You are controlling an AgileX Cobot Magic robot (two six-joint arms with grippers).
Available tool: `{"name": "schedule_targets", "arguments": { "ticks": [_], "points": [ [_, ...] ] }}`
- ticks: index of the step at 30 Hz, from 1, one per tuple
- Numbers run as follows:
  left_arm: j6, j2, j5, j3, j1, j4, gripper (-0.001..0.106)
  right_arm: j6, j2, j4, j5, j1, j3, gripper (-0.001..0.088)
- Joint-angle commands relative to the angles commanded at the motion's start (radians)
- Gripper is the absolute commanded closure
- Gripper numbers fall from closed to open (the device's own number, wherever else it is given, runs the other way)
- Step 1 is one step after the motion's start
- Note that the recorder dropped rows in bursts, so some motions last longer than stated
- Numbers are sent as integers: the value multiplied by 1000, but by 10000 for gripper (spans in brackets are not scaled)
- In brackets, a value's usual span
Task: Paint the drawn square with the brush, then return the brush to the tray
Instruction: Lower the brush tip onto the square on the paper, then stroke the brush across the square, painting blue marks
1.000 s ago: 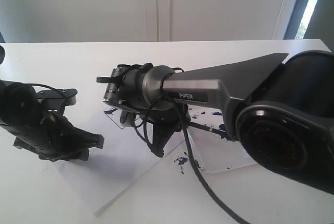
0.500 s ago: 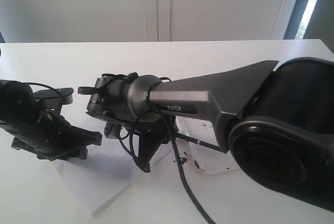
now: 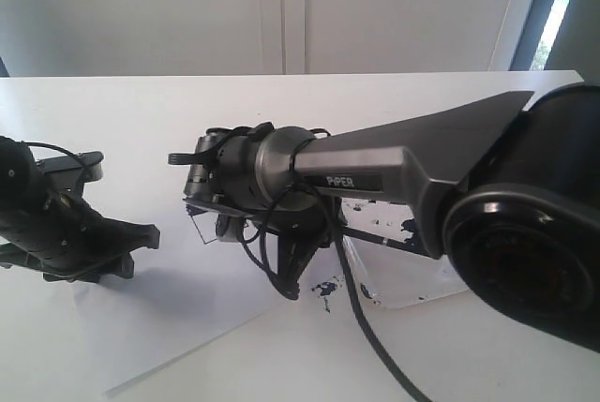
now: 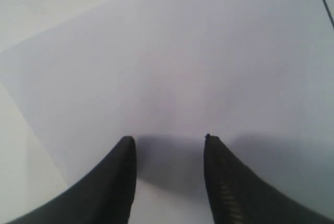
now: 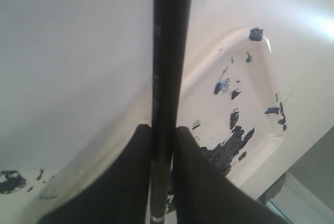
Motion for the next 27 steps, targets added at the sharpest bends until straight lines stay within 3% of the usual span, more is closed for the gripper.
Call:
{"name": "schedule_targets", "arguments": {
  "ticks": [9, 27],
  "points": [
    [0, 0, 0, 0, 0, 0, 574, -9, 0, 14, 0, 62, 0, 868],
    [0, 0, 4, 0, 0, -4, 574, -25, 20, -32, 0, 45, 12, 868]
  ]
}}
